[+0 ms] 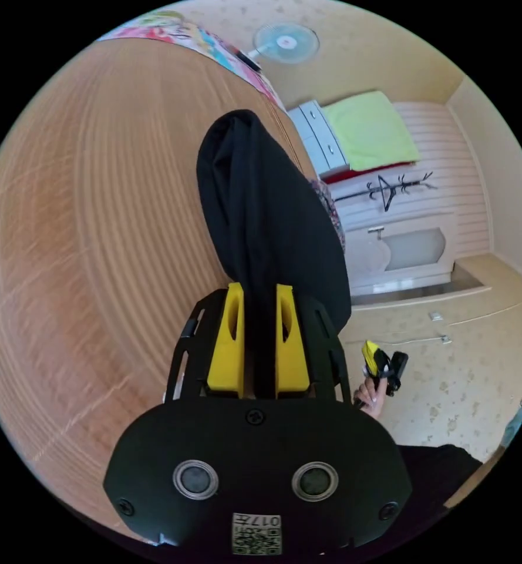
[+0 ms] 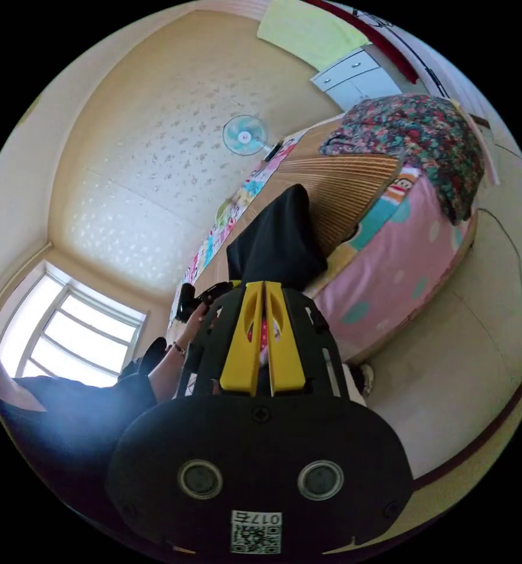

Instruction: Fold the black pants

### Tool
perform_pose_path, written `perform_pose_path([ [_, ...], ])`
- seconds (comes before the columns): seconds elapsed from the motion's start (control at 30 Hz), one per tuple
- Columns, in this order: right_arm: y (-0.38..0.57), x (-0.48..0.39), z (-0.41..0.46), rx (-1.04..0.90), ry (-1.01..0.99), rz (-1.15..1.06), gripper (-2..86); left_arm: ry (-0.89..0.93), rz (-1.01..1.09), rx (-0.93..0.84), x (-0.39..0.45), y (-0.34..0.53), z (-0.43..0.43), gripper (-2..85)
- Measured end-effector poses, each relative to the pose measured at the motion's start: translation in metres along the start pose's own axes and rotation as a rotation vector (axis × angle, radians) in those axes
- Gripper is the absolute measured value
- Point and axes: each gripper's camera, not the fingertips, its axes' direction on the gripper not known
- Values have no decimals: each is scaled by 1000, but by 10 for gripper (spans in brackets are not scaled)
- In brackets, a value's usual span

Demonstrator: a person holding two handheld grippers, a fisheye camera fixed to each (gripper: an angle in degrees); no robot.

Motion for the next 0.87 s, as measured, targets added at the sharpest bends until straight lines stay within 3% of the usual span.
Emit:
perform_pose_path([
  [0.23, 34, 49, -66, 71, 120, 192, 5, 76, 96, -221, 94, -55, 170, 98],
  [0.37, 31, 52, -51, -26, 102, 240, 4, 227, 143, -220, 89, -3, 169, 66],
  [0.5, 11, 30, -16, -221, 147, 176, 3, 122, 184, -137, 43, 106, 84, 62],
  [0.57, -8, 3, 29, -515, 223, 84, 3, -13, 235, -93, 25, 157, 28, 46],
  [0.63, -16, -20, 73, -832, 316, -10, 4, -389, 299, -21, 5, 220, -51, 44],
  [0.67, -16, -37, 99, -999, 439, -92, 4, -475, 280, -1, -2, 234, -72, 55],
  [0.73, -14, -56, 130, -1162, 695, -178, 4, -724, 103, 73, -34, 282, -160, 81],
  [0.77, -12, -68, 146, -1207, 859, -227, 4, -741, 79, 96, -39, 294, -182, 81],
  [0.87, -6, -111, 175, -1183, 1000, -401, 4, -786, -8, 292, -37, 354, -285, 80],
])
